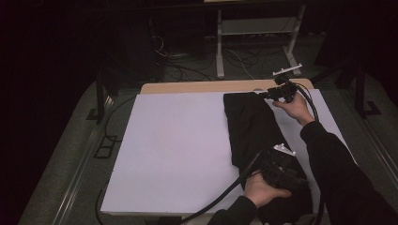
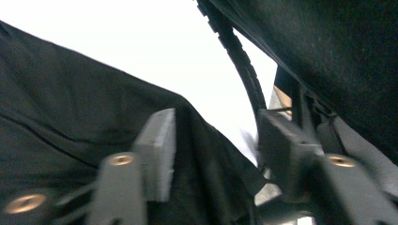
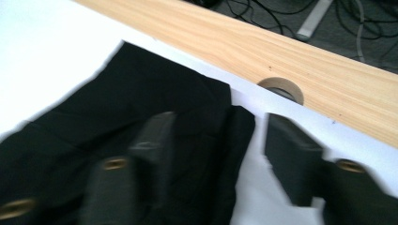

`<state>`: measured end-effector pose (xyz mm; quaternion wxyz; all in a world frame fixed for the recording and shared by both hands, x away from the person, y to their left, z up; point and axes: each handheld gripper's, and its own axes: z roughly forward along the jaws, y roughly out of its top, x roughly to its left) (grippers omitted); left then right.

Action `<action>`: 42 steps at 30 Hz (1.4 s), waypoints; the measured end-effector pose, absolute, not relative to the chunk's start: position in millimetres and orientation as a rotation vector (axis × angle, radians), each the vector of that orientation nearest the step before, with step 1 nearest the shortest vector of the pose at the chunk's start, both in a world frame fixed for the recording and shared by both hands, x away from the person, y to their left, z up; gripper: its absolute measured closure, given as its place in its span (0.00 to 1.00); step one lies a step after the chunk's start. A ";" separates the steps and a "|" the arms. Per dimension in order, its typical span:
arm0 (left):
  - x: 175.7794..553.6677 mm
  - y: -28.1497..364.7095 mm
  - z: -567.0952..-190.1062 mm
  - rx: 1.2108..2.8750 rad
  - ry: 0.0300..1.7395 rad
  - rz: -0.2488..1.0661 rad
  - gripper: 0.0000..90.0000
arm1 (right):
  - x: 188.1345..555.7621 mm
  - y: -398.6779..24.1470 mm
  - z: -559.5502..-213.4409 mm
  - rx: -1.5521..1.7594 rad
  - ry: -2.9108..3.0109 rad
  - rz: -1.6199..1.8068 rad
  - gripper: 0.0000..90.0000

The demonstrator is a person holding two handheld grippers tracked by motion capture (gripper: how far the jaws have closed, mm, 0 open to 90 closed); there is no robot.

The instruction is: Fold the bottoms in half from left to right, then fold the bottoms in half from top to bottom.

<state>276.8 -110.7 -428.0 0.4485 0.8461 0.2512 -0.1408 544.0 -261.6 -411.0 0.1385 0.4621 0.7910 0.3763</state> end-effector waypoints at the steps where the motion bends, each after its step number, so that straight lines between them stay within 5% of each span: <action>1: 276.8 -108.9 -425.6 2.092 0.620 -0.322 0.41 | 542.1 -263.2 -408.1 1.348 2.284 1.113 0.38; 5: 278.3 -97.3 -414.3 2.092 0.562 -0.216 0.26 | 529.9 -266.1 -398.7 1.344 2.269 1.189 0.15; 10: 288.3 -79.0 -401.1 2.068 0.556 -0.158 0.16 | 514.8 -267.5 -389.6 1.325 2.267 1.239 0.00; 17: 302.9 -52.6 -388.0 2.004 0.566 -0.066 0.00 | 502.5 -278.2 -386.7 1.351 2.225 1.279 0.00; 42: 334.3 -11.4 -382.4 1.937 0.620 0.050 0.00 | 490.7 -292.0 -390.0 1.382 2.216 1.318 0.00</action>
